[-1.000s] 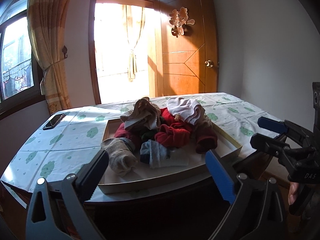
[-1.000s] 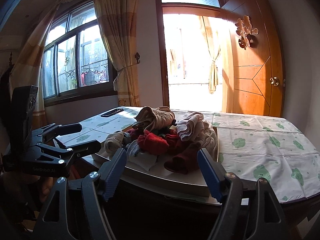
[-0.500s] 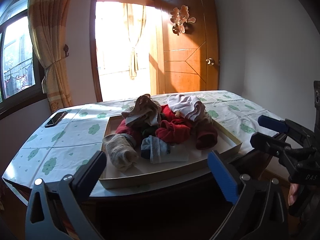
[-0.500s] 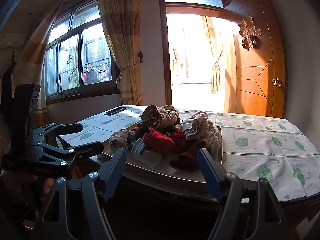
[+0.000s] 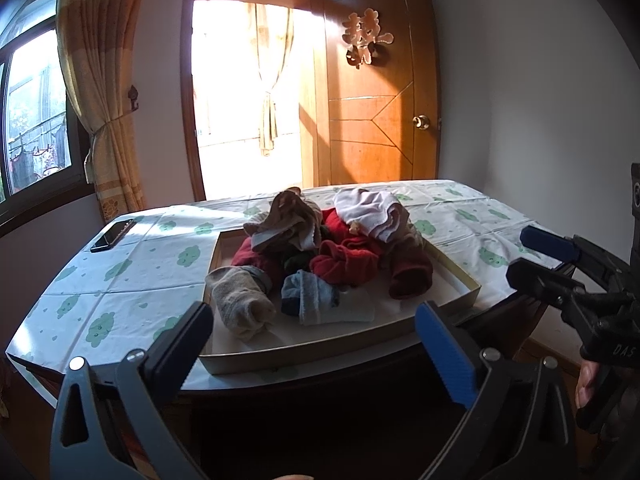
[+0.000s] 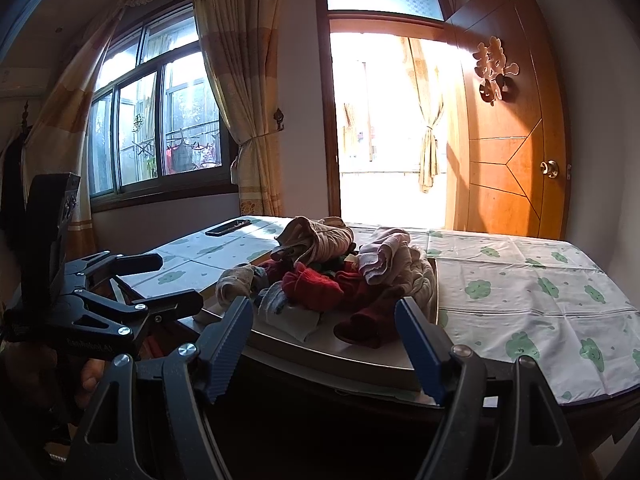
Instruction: Take underwear out of drawer
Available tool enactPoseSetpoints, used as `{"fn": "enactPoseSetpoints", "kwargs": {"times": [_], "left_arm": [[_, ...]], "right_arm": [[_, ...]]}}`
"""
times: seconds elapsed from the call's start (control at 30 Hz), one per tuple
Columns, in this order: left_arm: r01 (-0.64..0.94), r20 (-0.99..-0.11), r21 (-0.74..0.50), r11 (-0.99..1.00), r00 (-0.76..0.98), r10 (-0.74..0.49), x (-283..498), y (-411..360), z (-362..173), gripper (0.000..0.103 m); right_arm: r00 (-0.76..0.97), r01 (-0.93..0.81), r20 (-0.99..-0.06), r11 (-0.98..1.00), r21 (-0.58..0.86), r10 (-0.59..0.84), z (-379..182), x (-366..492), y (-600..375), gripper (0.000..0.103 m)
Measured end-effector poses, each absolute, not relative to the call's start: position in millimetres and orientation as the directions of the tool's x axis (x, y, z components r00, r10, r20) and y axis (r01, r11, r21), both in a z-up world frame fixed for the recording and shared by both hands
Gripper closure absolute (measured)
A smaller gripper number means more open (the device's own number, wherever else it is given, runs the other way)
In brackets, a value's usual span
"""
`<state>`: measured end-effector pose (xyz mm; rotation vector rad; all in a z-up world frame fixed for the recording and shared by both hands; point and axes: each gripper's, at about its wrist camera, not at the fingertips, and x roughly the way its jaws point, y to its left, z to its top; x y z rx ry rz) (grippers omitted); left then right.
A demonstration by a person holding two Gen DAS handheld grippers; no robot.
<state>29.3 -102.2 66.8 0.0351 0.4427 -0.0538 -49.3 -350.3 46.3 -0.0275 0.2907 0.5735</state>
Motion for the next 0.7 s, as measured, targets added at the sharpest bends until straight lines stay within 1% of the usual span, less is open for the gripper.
{"fn": "enactPoseSetpoints", "kwargs": {"times": [0.23,0.53,0.7], "left_arm": [[0.055,-0.428,0.020,0.998,0.903,-0.041,30.2,-101.0,72.0,0.000],[0.052,-0.448,0.028,0.998,0.894,-0.034,33.8,-102.3,65.2,0.000],[0.046,-0.438,0.032,0.998,0.899,-0.028,32.9,-102.1,64.0,0.000]], "right_arm": [[0.809,-0.533,-0.265,0.845,0.046,0.525,51.1,-49.3,-353.5,0.027],[0.803,-0.542,-0.270,0.839,0.036,0.531,49.7,-50.5,-350.7,0.027],[0.801,-0.546,-0.273,0.837,0.035,0.533,49.4,-51.1,-350.6,0.027]]}}
